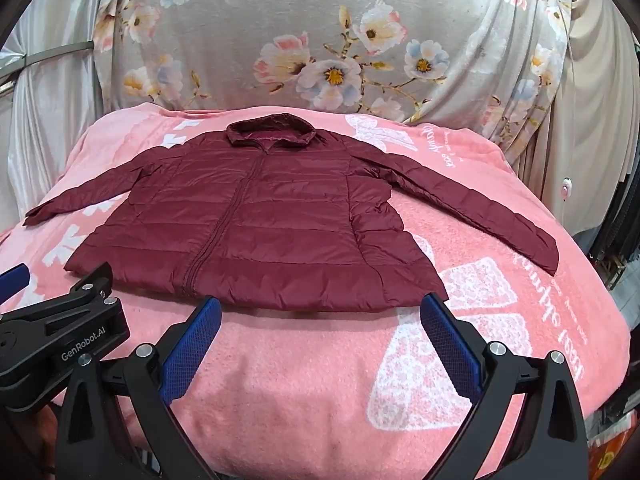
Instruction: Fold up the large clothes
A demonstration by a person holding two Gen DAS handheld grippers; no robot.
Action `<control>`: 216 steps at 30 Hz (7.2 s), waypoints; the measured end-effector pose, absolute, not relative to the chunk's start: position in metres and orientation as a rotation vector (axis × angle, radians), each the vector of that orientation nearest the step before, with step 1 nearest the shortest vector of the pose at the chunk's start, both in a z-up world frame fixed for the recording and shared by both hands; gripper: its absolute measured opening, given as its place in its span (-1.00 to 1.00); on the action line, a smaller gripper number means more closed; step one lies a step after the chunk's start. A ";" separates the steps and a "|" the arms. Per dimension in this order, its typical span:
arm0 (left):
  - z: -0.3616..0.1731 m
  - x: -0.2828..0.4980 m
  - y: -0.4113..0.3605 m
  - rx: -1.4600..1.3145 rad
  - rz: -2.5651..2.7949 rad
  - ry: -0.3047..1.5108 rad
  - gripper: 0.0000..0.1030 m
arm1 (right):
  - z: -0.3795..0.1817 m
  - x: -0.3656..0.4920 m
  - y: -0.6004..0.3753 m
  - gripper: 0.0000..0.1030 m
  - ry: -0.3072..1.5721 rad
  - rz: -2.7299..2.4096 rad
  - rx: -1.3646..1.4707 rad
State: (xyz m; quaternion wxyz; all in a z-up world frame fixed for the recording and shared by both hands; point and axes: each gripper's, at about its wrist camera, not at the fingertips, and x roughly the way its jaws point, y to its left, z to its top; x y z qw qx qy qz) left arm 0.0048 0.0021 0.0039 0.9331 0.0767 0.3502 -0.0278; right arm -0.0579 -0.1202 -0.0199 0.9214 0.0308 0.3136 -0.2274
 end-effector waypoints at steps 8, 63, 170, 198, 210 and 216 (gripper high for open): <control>0.000 0.007 0.006 0.161 -0.055 0.717 0.87 | -0.024 -0.053 -0.122 0.90 0.649 -0.467 0.068; -0.009 0.014 -0.004 0.162 -0.052 0.721 0.87 | -0.023 -0.049 -0.123 0.90 0.655 -0.469 0.076; -0.039 0.295 0.030 -0.183 -0.100 0.860 0.90 | -0.029 0.241 -0.174 0.26 0.663 0.096 0.094; -0.040 0.363 -0.024 -0.122 -0.170 0.852 -0.87 | -0.057 0.225 -0.378 -0.99 0.652 -0.408 0.448; -0.096 0.361 -0.037 -0.013 -0.116 0.863 -0.82 | -0.080 0.225 -0.376 -0.95 0.780 -0.463 0.434; -0.099 0.359 -0.037 -0.011 -0.104 0.853 -0.74 | -0.025 0.212 -0.299 -0.75 0.676 -0.334 0.296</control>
